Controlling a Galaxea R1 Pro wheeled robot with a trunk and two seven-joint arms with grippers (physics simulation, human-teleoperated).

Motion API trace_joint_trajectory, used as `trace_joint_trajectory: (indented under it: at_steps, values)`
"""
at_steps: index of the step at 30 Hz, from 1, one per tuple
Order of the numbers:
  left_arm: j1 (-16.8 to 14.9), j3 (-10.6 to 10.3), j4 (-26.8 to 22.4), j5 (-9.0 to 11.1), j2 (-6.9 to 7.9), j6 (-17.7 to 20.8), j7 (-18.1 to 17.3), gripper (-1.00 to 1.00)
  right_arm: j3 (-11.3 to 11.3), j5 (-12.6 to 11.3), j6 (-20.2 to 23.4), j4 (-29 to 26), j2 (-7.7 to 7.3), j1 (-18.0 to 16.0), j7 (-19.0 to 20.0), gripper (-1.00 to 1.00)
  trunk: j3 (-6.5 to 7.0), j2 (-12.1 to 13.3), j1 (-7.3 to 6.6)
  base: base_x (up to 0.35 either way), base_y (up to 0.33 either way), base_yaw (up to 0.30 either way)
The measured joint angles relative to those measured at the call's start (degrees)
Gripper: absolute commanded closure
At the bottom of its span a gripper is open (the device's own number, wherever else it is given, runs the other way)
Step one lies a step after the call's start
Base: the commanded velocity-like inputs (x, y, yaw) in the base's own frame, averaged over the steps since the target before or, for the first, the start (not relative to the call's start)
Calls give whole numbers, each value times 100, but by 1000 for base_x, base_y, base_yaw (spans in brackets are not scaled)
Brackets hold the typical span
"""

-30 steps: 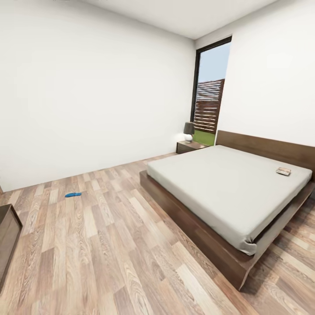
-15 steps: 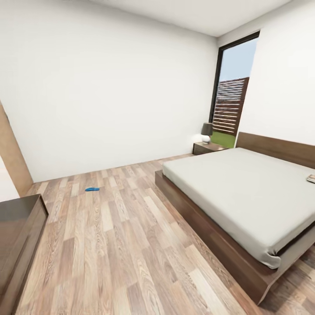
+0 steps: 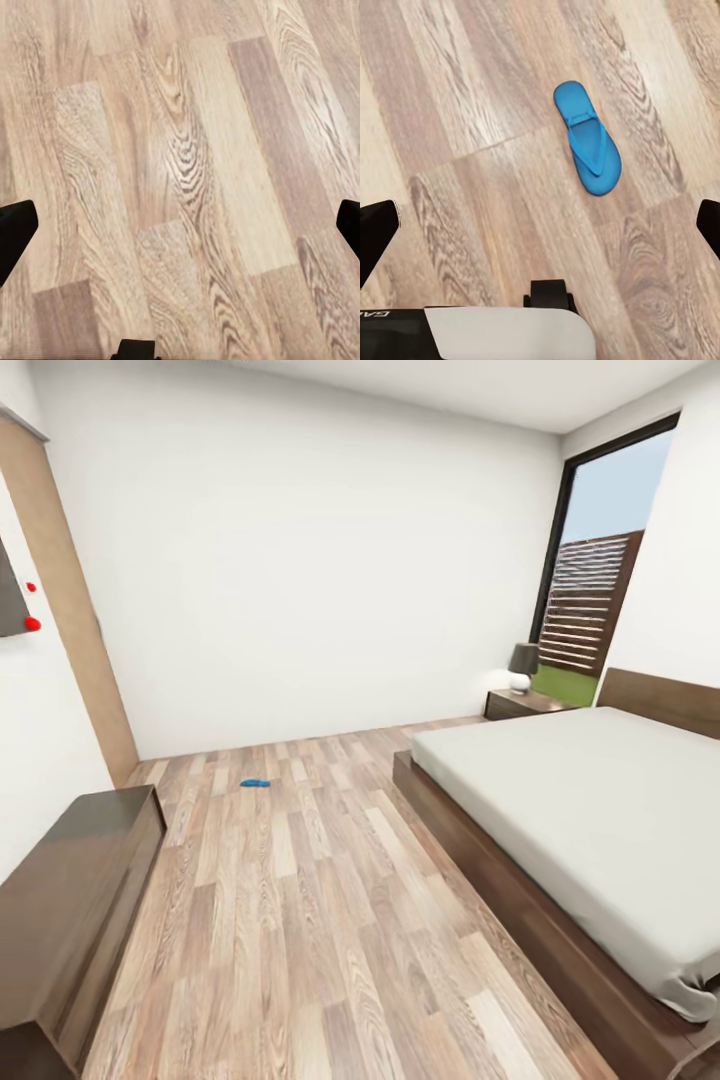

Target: In the bedroom, move the book from the bed onto either nightstand, and place the two sandals side by side next to the bed.

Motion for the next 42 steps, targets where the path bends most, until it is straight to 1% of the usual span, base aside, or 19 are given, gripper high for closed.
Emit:
trace_joint_trajectory:
  at_steps: [16, 22, 42]
  values:
    - [1, 0, 0, 0, 0, 0, 0, -100, 0, 0, 0, 0, -1, 1, 0, -100, 0, 0, 0, 0, 0, 288]
    - [0, 0, 0, 0, 0, 0, 0, -100, 0, 0, 0, 0, -2, 0, 0, -100, 0, 0, 0, 0, 0, 230]
    - [0, 0, 0, 0, 0, 1, 0, -100, -4, 0, -2, -1, -2, 4, 4, -100, 0, 0, 0, 0, 0, 21]
